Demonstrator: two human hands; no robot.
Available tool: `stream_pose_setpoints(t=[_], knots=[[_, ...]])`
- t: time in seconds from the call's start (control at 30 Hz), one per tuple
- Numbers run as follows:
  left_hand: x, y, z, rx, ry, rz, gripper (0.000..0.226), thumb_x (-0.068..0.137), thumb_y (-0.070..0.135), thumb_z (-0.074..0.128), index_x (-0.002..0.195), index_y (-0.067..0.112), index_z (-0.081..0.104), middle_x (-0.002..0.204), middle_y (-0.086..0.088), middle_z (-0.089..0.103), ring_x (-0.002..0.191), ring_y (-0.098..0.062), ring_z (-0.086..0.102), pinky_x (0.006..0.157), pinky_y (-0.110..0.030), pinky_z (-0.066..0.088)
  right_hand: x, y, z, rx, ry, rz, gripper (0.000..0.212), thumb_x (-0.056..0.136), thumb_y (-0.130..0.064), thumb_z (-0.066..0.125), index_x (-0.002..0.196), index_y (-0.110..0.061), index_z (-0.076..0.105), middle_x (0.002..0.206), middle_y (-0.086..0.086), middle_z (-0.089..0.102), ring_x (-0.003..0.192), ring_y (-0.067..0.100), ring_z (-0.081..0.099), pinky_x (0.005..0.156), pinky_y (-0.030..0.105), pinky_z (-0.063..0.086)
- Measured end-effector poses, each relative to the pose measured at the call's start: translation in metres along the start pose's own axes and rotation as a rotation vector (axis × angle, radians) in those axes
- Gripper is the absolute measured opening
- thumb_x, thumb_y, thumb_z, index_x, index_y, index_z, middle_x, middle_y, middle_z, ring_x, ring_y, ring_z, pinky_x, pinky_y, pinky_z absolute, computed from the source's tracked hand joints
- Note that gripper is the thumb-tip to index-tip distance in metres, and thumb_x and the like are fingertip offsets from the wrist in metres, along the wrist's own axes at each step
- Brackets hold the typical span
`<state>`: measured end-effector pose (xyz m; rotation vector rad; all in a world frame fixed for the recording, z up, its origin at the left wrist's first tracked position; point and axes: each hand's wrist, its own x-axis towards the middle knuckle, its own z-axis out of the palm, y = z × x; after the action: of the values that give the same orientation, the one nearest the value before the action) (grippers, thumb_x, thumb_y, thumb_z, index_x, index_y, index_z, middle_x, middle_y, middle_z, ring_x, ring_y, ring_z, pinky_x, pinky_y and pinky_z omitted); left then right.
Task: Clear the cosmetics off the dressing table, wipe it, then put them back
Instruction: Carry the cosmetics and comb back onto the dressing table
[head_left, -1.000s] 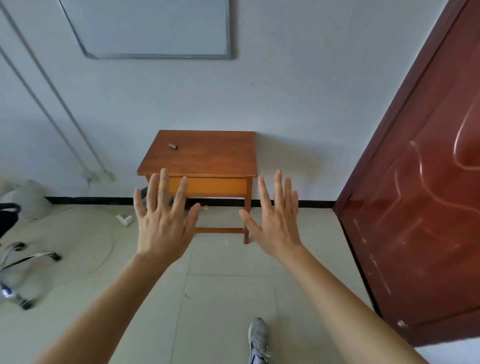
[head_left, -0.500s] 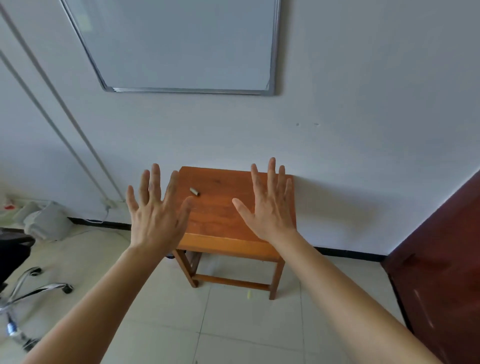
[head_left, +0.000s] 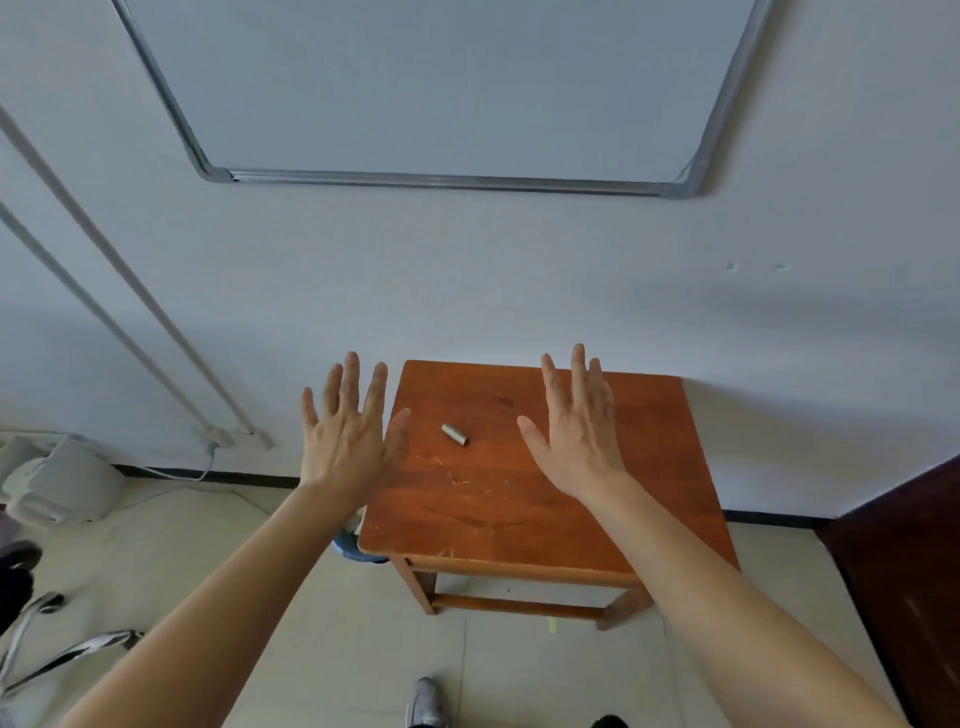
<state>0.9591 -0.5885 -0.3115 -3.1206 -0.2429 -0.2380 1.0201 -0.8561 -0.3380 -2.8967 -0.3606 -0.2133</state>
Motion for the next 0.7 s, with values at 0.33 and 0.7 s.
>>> stream_pose_setpoints(t=[0.33,0.7], knots=[[0.081,-0.043,0.101,-0.026,-0.304,0.176,0.071,0.095,0.062,0.004,0.156,0.025,-0.001,0.164,-0.009,-0.009,0.151,-0.029,-0.007,0.119,-0.055,0.003,0.055,-0.036,0.069,-0.002,-0.195,0.028,0.083,0.100,-0.042,0.046,0.154,-0.029,-0.015,0.157,0.007,-0.034,0.151,0.032,-0.009,0.114,0.040,0.003],[0.081,-0.038,0.215,-0.085,-0.612,0.154,0.063,0.101,0.053,0.018,0.156,0.025,0.006,0.165,-0.004,-0.002,0.152,-0.024,-0.002,0.122,-0.049,0.012,0.105,-0.048,0.191,0.099,-0.561,-0.272,0.066,0.103,-0.017,0.046,0.157,-0.029,0.010,0.166,0.008,0.000,0.152,0.031,0.008,0.121,0.047,0.020]])
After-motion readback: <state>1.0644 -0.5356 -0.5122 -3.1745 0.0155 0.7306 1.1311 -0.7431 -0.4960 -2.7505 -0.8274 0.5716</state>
